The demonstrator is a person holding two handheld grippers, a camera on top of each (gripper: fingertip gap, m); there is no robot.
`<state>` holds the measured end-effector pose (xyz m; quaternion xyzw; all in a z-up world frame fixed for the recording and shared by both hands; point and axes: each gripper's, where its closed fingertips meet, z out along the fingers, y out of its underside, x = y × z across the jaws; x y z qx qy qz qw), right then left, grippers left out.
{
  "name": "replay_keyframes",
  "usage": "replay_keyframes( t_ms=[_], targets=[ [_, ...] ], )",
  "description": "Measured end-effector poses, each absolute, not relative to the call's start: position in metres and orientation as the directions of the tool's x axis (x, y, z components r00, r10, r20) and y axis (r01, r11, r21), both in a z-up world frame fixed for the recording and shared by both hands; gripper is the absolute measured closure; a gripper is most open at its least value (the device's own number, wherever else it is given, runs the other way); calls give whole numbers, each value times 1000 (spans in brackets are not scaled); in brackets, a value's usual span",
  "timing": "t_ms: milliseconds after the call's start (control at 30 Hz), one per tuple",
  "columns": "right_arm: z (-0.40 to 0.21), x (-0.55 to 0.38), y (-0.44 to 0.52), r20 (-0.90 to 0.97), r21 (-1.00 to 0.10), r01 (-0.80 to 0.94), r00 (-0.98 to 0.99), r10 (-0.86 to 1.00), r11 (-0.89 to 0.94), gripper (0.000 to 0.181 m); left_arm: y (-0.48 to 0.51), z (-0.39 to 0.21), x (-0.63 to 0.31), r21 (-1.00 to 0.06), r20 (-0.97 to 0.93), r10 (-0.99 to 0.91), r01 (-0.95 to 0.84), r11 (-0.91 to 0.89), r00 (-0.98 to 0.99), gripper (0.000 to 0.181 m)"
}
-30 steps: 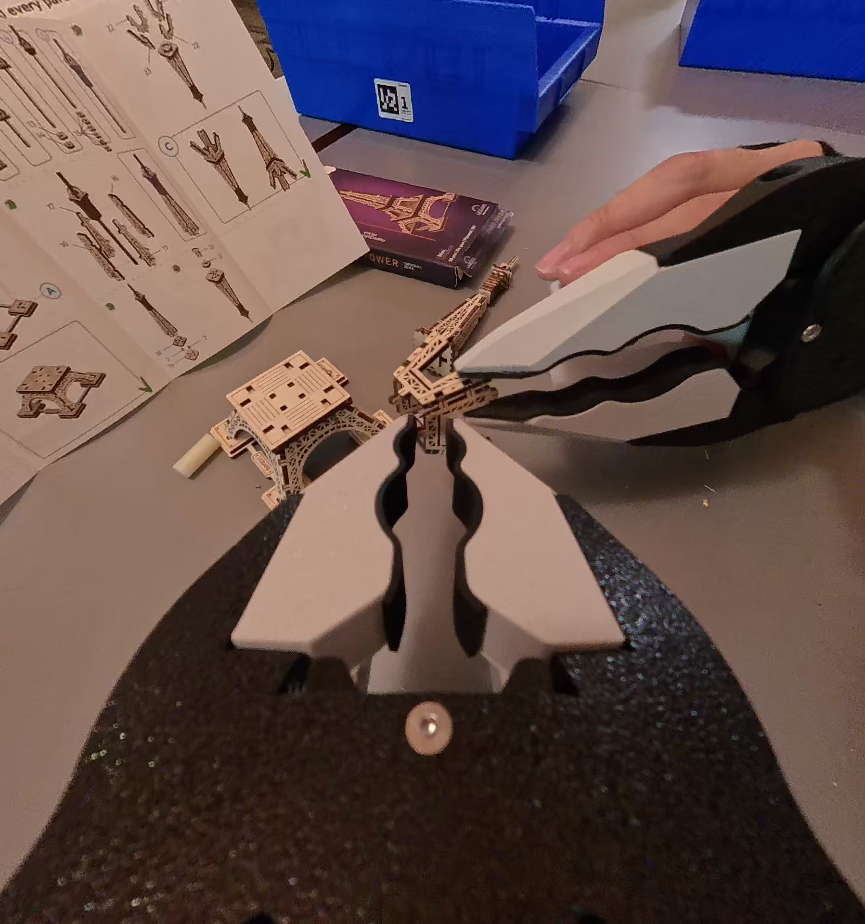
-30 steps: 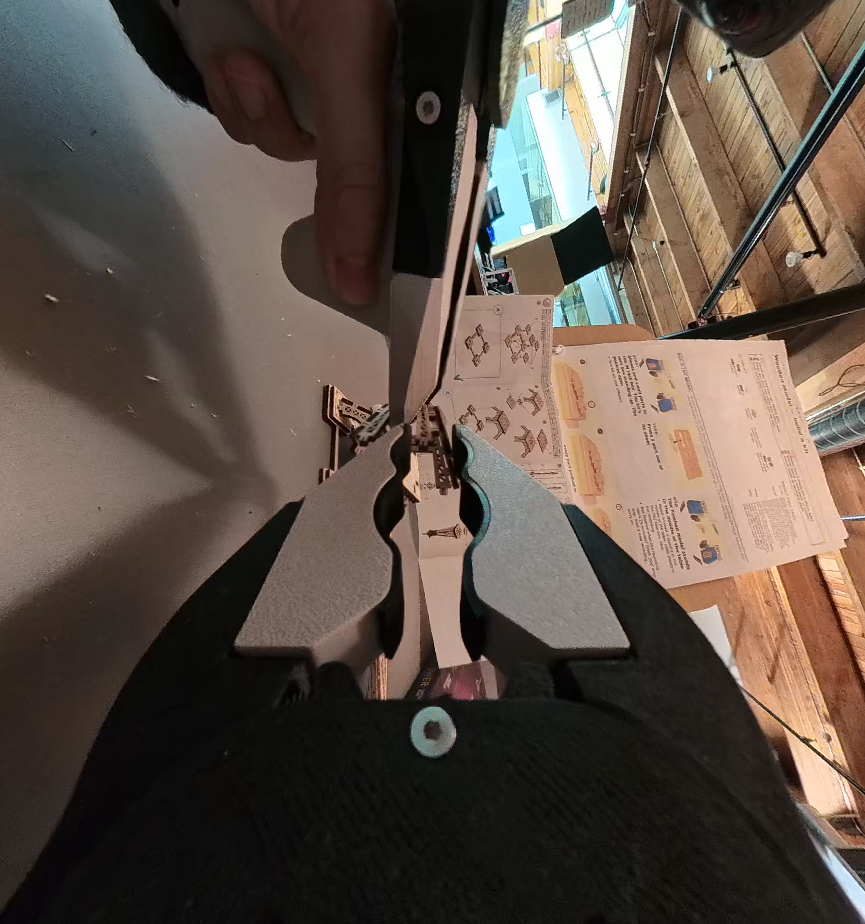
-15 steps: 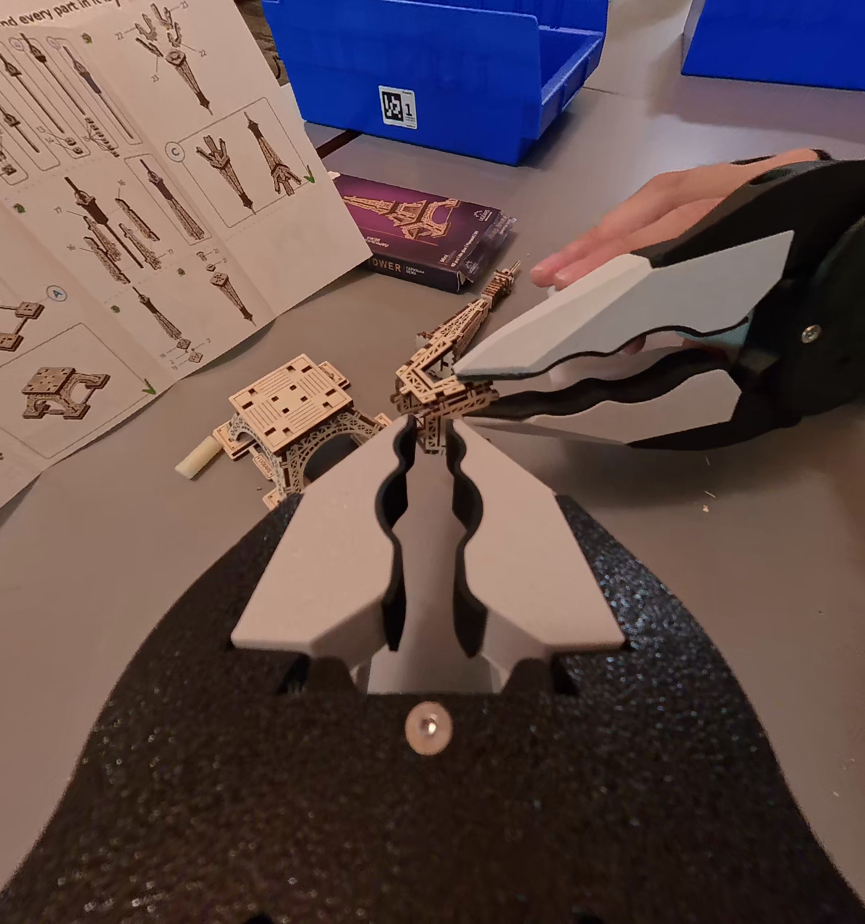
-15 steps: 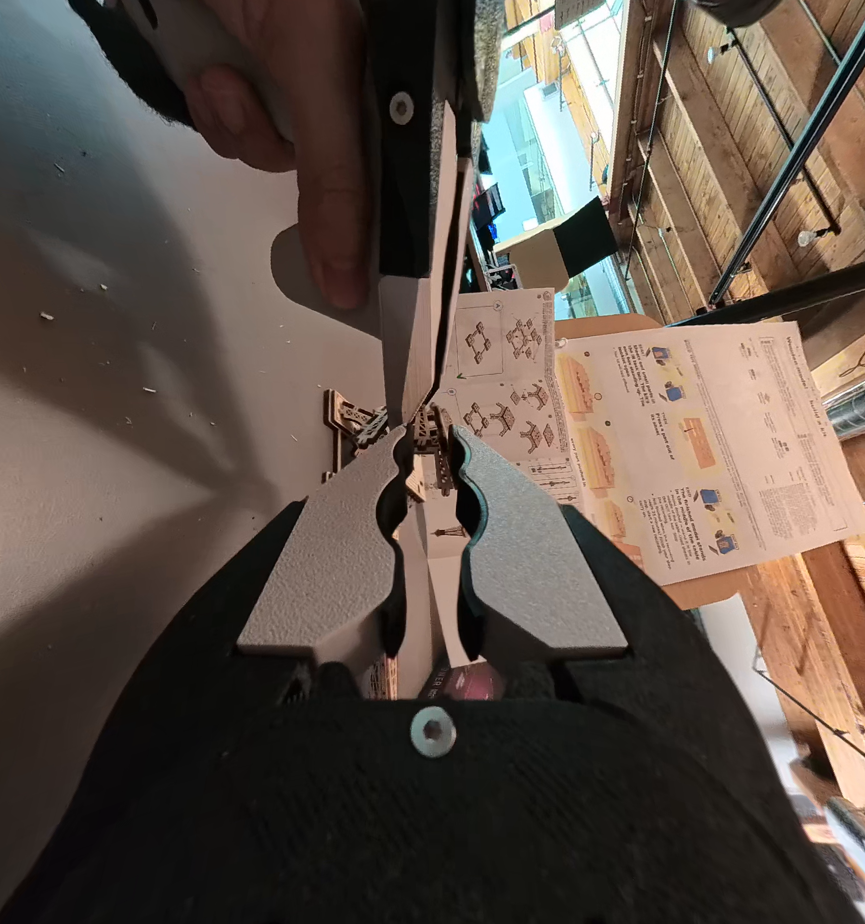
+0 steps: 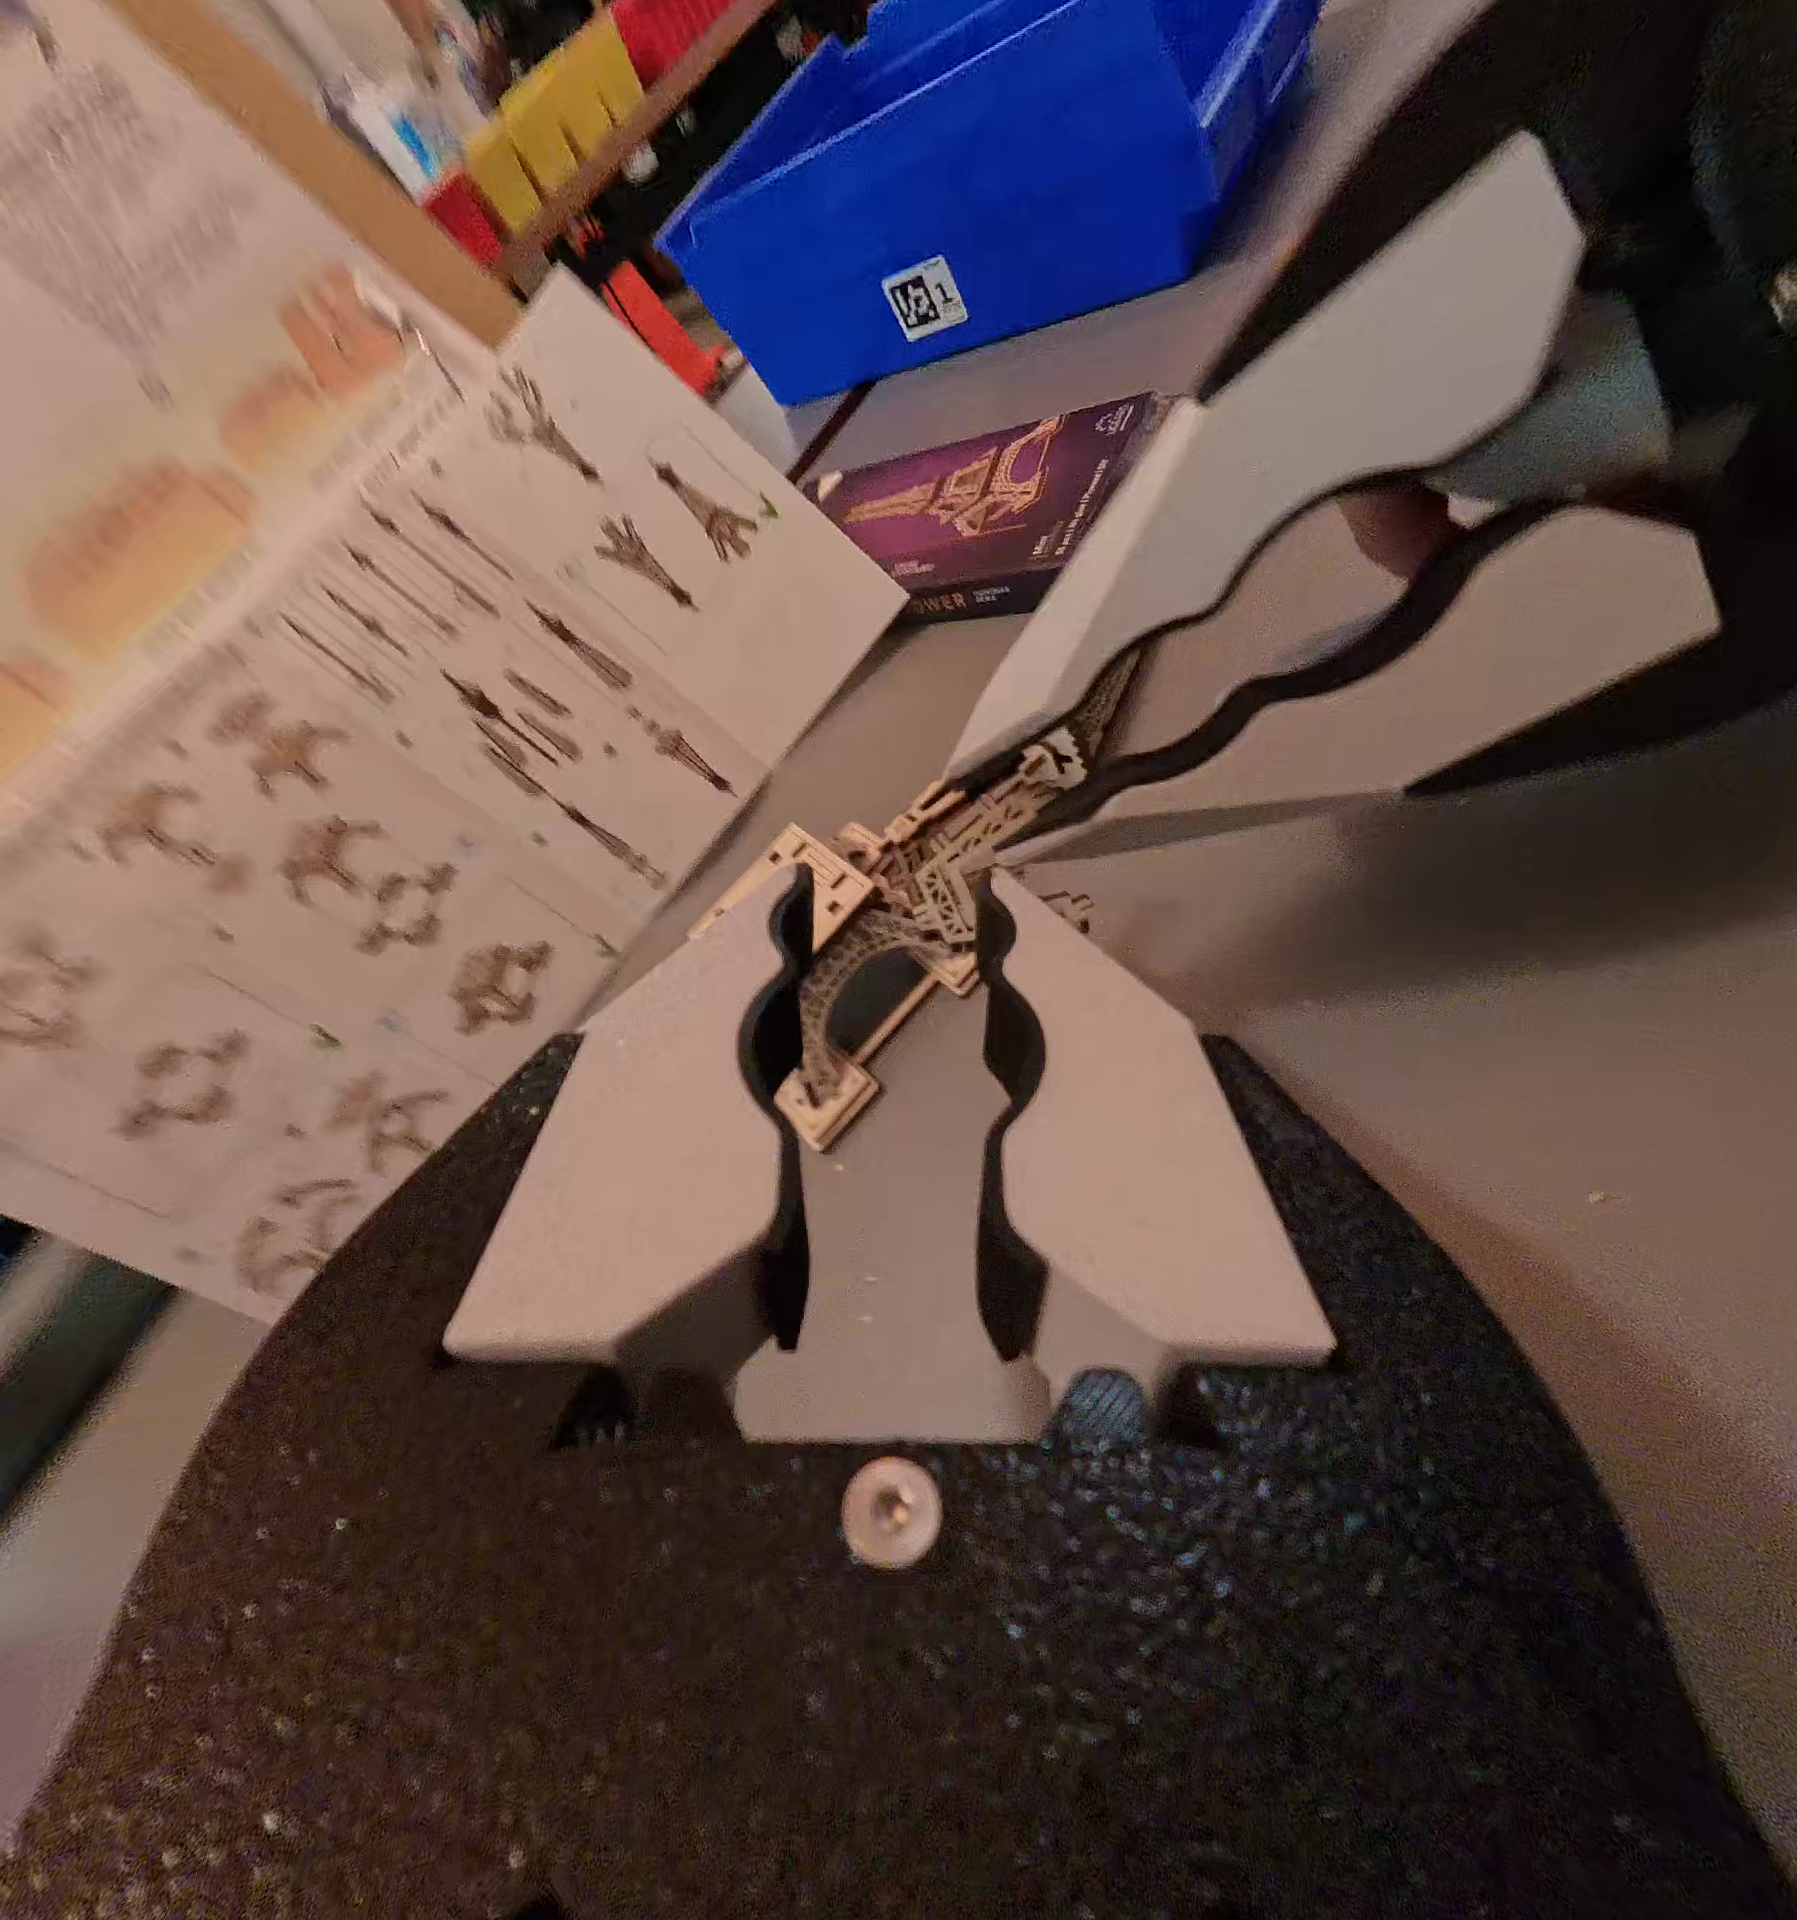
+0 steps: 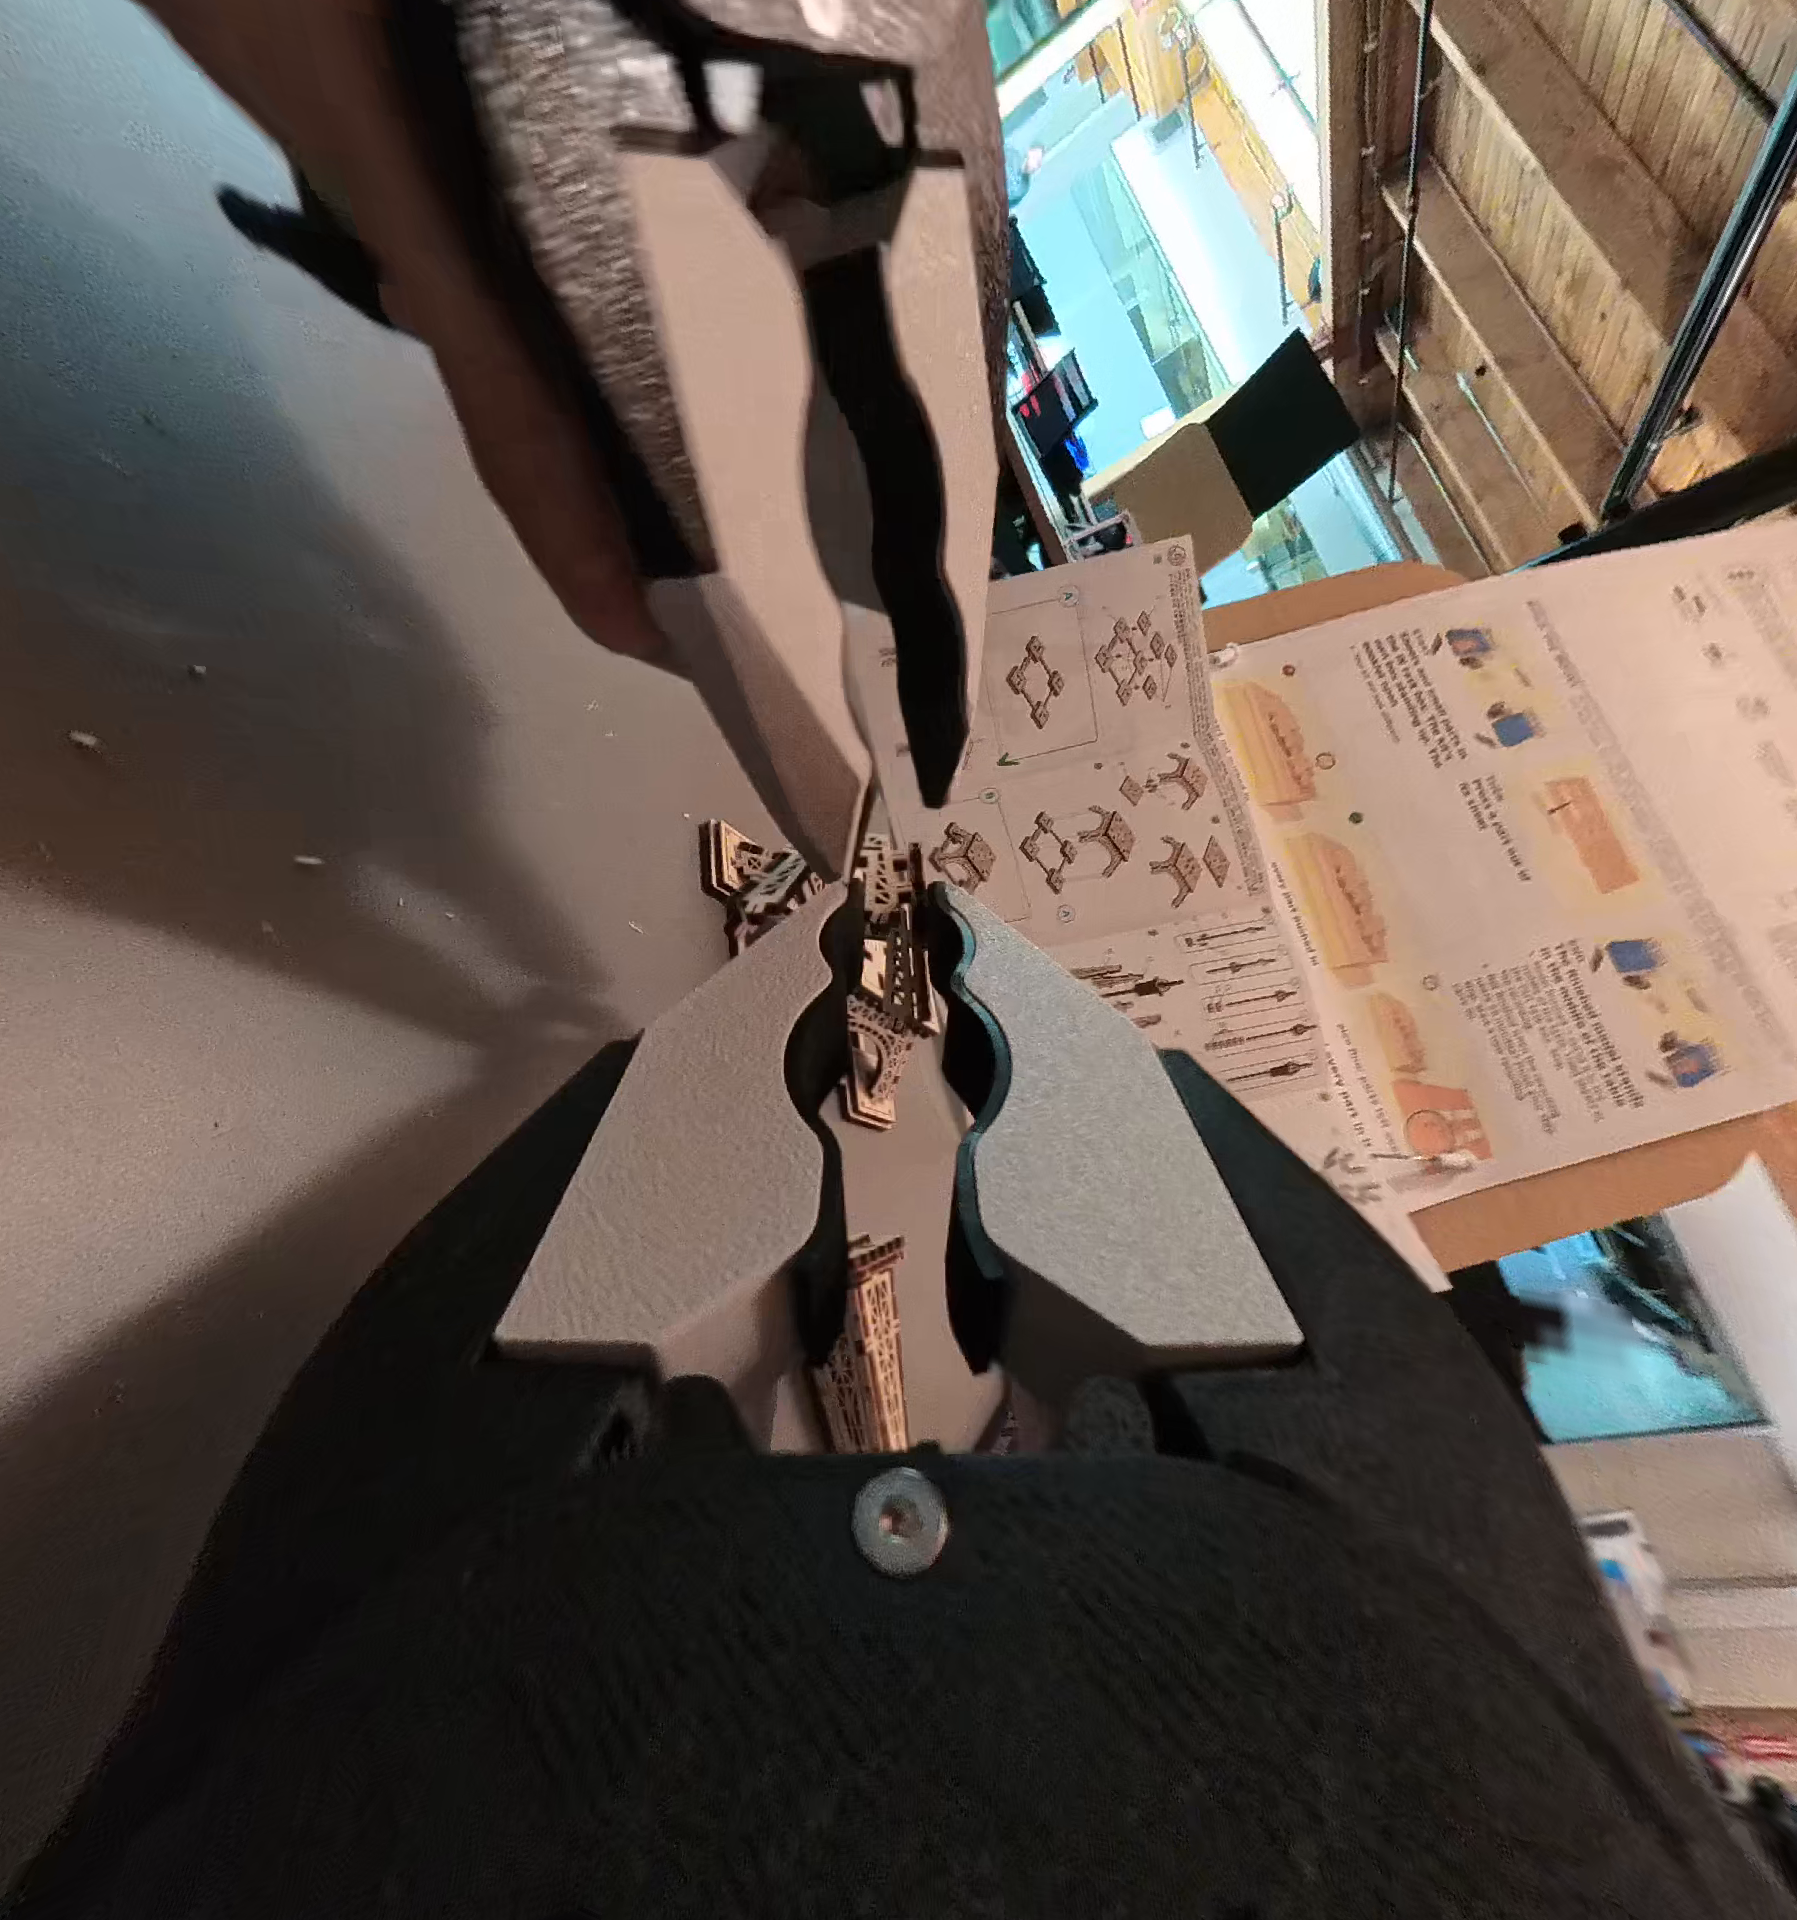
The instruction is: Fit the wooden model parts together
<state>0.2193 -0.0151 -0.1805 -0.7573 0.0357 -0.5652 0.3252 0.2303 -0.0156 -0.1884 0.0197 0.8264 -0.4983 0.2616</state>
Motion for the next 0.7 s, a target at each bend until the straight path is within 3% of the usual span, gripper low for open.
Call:
replay_keyframes(
  t_ms=[133, 333, 700],
  targets=[
    [-179, 217, -17, 810, -566, 315, 385, -442, -762, 172, -20, -184, 221, -688, -652, -142, 503, 524, -745, 150],
    [-177, 211, -18, 816, -561, 342, 381, -435, -754, 172, -22, -179, 216, -587, -762, -98, 620, 521, -640, 154],
    [-179, 203, -16, 843, -513, 385, 393, -367, -767, 172, -24, -187, 206, -596, -732, -24, 623, 506, -680, 164]
  ],
)
